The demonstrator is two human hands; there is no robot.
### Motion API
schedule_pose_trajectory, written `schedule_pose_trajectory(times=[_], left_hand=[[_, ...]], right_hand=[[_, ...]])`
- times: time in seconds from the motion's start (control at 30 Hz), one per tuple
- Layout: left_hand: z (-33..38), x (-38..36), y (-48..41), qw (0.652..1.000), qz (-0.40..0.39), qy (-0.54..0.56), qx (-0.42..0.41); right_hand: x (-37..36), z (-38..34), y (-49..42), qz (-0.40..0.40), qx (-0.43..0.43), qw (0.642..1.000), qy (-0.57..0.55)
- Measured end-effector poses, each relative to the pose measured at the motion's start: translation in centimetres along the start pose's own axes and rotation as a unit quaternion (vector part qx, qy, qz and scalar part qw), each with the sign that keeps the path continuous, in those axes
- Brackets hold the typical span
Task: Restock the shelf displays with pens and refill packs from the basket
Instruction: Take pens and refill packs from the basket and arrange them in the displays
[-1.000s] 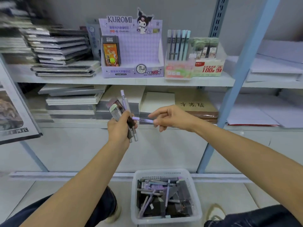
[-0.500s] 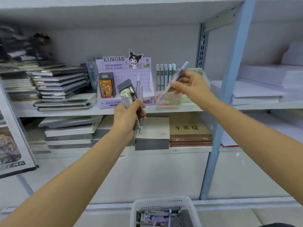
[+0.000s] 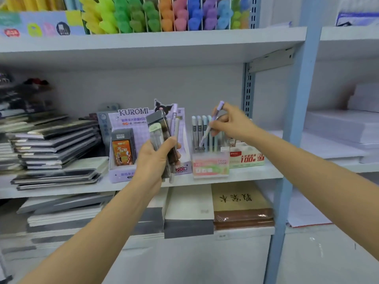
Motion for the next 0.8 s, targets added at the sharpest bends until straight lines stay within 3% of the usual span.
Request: schedule_pose_trajectory(times=[0.13, 0.37, 0.8], left_hand=[[-0.4, 0.2, -0.8, 1.0, -0.004, 0.001, 0.002], [-0.8, 1.0, -1.1, 1.0, -0.013, 0.019, 0.002], [-0.9, 1.2, -0.7, 1.0, -0.007, 0.013, 0.007]], right_hand=[[-1.5, -0.1, -1.4, -0.033, 0.01, 0.999, -0.004], [-2.5, 0.5, -2.8, -0.098, -0.008, 0.991, 0.087], [-2.9, 0.0, -3.3, -0.023, 0.041, 0.997, 0.055]])
Point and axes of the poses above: each hand's wrist, its own y-axis away from the middle knuckle, its own x-axis out of the back of the hand, z = x × y, the point moved 3 cm from there along -y, towards the middle knuckle, and after that the axes turned 2 degrees about y, right-handed, at the moved point
